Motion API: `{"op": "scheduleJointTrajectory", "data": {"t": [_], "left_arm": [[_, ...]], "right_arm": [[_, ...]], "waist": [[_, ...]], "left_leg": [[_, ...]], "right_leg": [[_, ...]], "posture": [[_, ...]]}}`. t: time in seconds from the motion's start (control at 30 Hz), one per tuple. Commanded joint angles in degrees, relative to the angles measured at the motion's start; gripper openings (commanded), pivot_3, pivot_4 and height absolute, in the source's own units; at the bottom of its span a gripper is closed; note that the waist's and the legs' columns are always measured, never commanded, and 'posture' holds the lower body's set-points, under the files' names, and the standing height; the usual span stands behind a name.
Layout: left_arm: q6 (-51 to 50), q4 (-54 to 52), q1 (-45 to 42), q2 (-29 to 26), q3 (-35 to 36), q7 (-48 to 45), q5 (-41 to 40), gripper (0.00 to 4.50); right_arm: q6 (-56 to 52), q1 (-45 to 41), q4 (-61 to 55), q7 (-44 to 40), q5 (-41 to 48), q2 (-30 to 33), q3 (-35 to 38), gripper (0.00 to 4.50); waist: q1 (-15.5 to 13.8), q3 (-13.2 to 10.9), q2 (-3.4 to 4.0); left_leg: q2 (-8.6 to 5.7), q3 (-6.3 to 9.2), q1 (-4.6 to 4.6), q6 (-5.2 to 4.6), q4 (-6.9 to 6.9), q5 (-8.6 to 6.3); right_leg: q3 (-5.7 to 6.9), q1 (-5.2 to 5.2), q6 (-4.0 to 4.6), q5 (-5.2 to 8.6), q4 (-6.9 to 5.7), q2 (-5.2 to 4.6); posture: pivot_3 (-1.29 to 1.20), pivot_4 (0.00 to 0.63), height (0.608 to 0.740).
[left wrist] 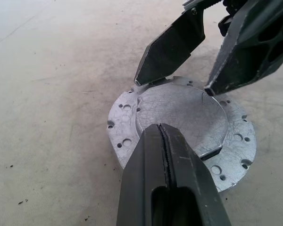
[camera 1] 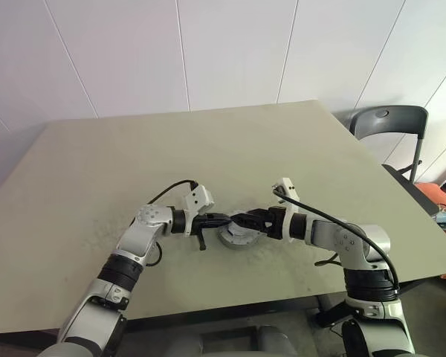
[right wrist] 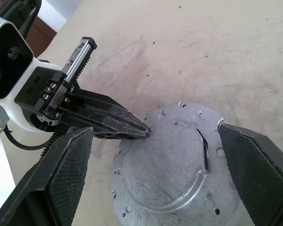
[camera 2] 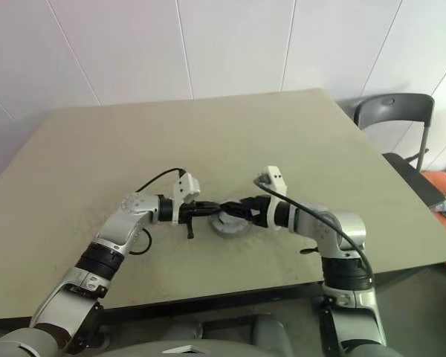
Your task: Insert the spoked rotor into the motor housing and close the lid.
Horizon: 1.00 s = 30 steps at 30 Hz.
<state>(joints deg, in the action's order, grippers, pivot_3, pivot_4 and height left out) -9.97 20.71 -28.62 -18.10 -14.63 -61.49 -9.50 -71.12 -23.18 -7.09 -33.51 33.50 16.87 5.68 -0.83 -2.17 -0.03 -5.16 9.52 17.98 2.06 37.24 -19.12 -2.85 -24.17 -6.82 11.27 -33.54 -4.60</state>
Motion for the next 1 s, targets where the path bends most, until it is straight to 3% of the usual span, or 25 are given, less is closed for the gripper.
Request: {"op": "scheduleJointTrajectory", "data": {"t": [0.03, 0.37, 0.67, 1.0], "left_arm": [[0.55, 0.78, 0.59, 0.74, -1.03, -0.50, 0.54, 0.00], [0.41, 1.10, 0.16, 0.70, -0.74, -0.98, 0.74, 0.00], [1.29, 1.20, 0.49, 0.31, -0.74, -1.11, 1.03, 0.00], [-0.04, -0.85, 0.83, -0.38, -0.56, -1.21, 0.67, 0.00]], "right_arm": [[-1.40, 1.13, -1.88, -0.79, 2.32, 1.46, 0.13, 4.48], [-7.88, 4.36, -2.23, 0.31, 6.12, 5.01, 1.34, 4.48], [-17.40, 4.39, -2.53, 4.99, 9.57, -1.30, 4.47, 4.48], [-15.94, 2.35, 1.15, 10.63, 5.84, -3.14, 8.40, 4.48]], "waist": [[0.02, 0.00, 0.00], [0.04, 0.06, 0.02], [0.28, 0.19, 0.10], [0.46, 0.36, 0.12]], "left_leg": [[-0.01, 0.00, 0.00, 0.00, 0.02, 0.00], [-0.01, 0.00, -0.09, -0.01, 0.02, 0.00], [0.02, 0.02, -0.57, -0.05, -0.11, -0.03], [0.06, 0.02, -0.64, -0.05, -0.15, -0.04]], "right_leg": [[0.00, 0.01, -0.03, -0.01, 0.00, -0.01], [0.00, 0.14, -0.07, -0.03, 0.02, -0.02], [0.02, 0.62, -0.31, 0.12, 0.15, 0.00], [0.02, 0.65, -0.31, 0.12, 0.11, 0.04]], "posture": [[0.00, 0.000, 0.740], [0.00, 0.000, 0.740], [0.00, 0.000, 0.740], [0.00, 0.000, 0.740]]}}
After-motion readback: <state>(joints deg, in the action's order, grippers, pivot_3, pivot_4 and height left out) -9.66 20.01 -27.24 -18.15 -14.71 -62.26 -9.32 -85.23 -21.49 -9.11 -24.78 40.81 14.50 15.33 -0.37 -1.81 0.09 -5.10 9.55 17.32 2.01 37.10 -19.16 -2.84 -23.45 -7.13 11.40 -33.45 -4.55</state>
